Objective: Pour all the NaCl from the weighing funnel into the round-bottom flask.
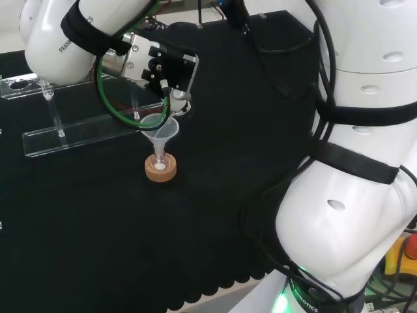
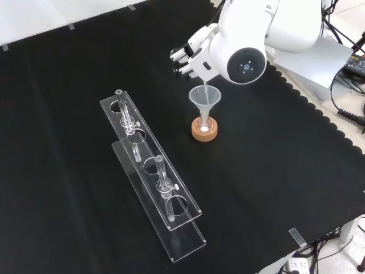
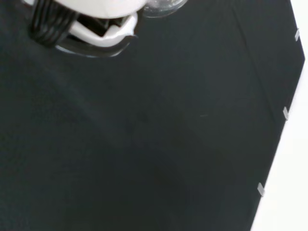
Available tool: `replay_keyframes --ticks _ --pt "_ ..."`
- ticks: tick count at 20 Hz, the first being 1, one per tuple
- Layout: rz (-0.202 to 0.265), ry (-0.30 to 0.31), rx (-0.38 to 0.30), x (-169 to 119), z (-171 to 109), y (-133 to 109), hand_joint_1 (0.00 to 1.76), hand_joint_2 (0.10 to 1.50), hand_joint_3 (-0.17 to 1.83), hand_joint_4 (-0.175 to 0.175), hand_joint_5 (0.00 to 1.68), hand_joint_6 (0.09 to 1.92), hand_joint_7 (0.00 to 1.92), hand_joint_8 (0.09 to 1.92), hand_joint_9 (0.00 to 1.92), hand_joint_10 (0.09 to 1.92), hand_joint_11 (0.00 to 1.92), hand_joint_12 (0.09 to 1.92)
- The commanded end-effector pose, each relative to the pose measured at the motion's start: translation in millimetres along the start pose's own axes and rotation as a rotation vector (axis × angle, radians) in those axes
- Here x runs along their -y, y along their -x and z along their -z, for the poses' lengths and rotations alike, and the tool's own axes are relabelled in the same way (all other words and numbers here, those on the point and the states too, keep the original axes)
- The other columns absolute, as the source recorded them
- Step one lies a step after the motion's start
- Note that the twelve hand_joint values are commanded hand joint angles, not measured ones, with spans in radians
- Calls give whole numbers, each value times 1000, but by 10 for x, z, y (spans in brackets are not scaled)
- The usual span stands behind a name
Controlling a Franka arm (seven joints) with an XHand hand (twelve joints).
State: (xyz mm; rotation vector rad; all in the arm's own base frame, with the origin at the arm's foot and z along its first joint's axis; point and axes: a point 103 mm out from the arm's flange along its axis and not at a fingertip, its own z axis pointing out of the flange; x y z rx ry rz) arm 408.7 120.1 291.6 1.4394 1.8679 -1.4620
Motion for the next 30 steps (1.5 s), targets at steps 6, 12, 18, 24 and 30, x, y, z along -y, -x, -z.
replay_keyframes --ticks 6,12,18,24,30 --pt "-17 -9 64 8 57 -26 1095 621 855 175 1138 1002 620 604 902 421 614 1207" --pt "-28 -14 86 18 66 -1 1095 621 855 175 1138 1001 619 604 903 421 615 1207" --pt "-34 -18 127 21 113 -10 1095 620 855 175 1139 1000 619 604 904 420 615 1206" --pt "-34 -43 180 7 168 -64 1095 620 855 175 1139 1000 619 604 904 420 616 1206" --pt "-44 -44 218 -2 200 -87 1095 620 855 175 1140 999 618 604 905 420 616 1205"
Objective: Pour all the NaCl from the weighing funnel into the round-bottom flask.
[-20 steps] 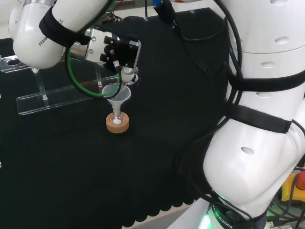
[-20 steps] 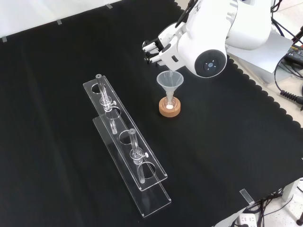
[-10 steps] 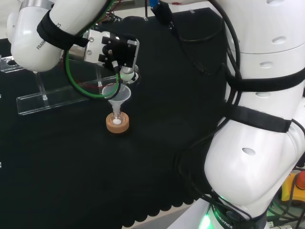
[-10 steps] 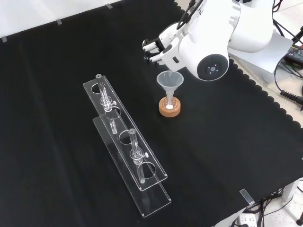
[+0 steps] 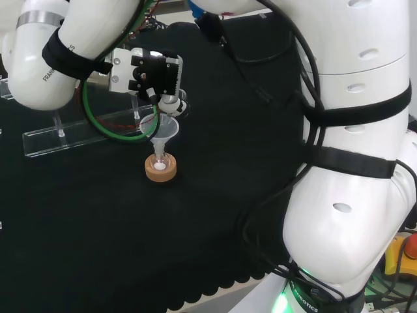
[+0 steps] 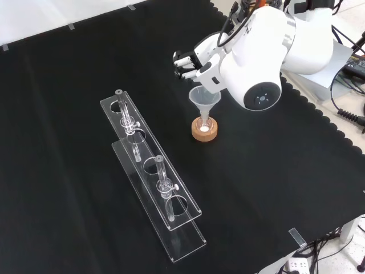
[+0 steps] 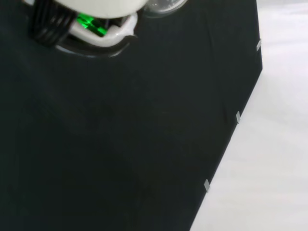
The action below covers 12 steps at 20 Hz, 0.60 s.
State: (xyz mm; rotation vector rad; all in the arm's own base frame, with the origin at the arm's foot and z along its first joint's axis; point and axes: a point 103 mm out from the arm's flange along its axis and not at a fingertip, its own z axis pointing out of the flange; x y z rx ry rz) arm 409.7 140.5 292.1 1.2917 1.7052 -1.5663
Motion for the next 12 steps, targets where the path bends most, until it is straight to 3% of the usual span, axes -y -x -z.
replay_keyframes --ticks 1,12 --pt "-15 -9 37 -5 27 6 1095 620 855 175 1140 999 618 604 905 420 616 1204" --pt "-23 -20 55 0 74 17 1096 620 854 175 1141 997 619 604 906 419 616 1203"
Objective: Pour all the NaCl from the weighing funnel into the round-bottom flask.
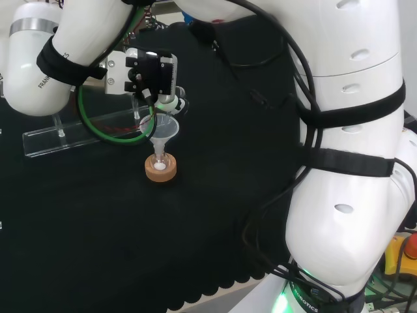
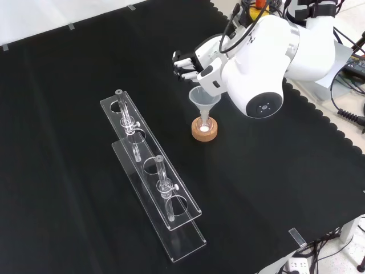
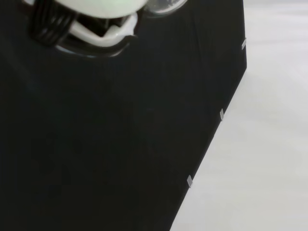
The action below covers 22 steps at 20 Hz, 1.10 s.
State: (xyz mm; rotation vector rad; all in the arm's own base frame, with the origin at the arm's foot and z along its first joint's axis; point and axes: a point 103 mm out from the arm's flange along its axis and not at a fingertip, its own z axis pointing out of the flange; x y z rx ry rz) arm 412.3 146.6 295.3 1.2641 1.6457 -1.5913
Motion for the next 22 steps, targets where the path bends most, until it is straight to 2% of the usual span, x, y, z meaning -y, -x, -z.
replay_keyframes --ticks 1,7,16,22 --pt "-2 -3 3 0 4 -2 1096 620 854 175 1141 996 619 604 906 419 616 1203" --pt "-1 5 -32 11 -8 40 1096 619 854 175 1141 995 619 604 906 418 615 1202" --pt "21 40 -174 -2 -199 112 1096 619 854 175 1142 994 617 603 907 417 616 1201" --pt "21 57 -205 9 -251 146 1096 619 854 175 1143 993 615 602 908 416 618 1200"
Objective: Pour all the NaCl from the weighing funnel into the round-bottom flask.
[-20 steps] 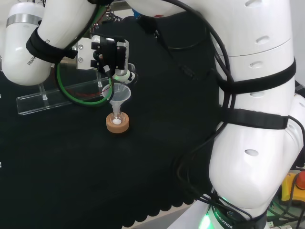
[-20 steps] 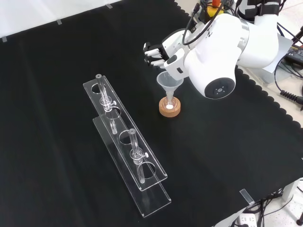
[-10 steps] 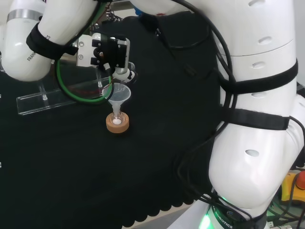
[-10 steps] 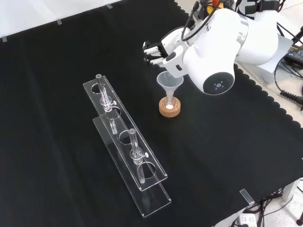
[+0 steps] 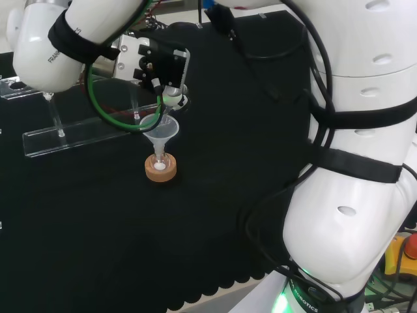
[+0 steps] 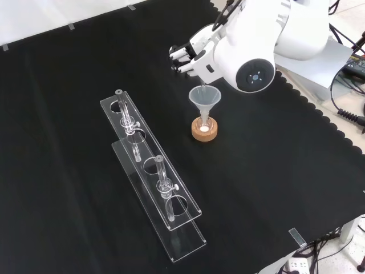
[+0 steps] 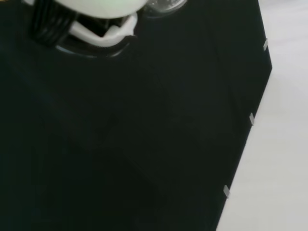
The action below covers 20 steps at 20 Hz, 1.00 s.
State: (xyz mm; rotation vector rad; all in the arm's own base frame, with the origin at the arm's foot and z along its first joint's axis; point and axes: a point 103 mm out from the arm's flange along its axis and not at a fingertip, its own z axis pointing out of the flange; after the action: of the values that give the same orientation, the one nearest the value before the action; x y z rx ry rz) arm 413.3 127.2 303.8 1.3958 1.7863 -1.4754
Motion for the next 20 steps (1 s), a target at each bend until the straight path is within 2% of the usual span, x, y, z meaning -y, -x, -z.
replay_keyframes --ticks 1,9,14,20 --pt "10 14 -51 0 -90 35 1096 619 854 175 1143 993 615 602 908 416 619 1200" --pt "23 37 -118 -28 -189 70 1096 619 854 175 1143 993 614 603 909 416 623 1199" --pt "50 68 -276 -39 -309 168 1096 619 853 175 1142 994 615 603 910 415 628 1198" --pt "61 83 -305 -63 -393 232 1096 620 853 175 1142 994 616 604 912 415 634 1196"
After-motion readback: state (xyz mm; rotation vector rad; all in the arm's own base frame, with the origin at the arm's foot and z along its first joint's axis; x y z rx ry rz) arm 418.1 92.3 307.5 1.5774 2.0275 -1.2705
